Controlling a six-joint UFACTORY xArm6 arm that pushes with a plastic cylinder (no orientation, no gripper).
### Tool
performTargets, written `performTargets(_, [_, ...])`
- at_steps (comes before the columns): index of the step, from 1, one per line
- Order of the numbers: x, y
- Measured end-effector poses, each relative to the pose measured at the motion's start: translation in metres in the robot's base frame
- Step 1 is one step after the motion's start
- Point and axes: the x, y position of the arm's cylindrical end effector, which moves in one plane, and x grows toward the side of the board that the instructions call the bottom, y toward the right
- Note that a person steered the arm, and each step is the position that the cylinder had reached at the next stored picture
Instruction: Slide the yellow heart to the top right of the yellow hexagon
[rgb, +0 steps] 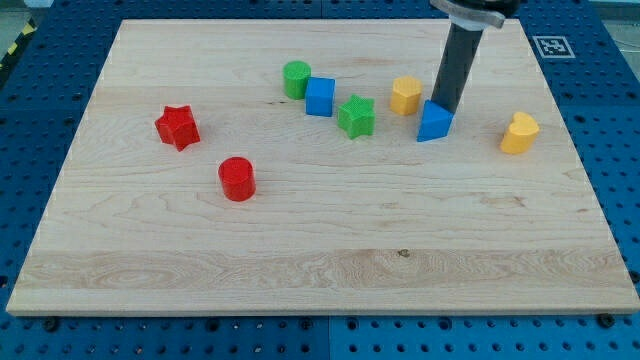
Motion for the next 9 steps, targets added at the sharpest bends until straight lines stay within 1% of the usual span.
performTargets(1, [0.018,0.0])
performTargets(2, [0.025,0.0])
performTargets(3, [0.025,0.024])
performTargets(5, [0.069,0.073])
performTargets(6, [0.072,0.101])
performTargets(8, [0.028,0.109])
performTargets(9, [0.05,0.109])
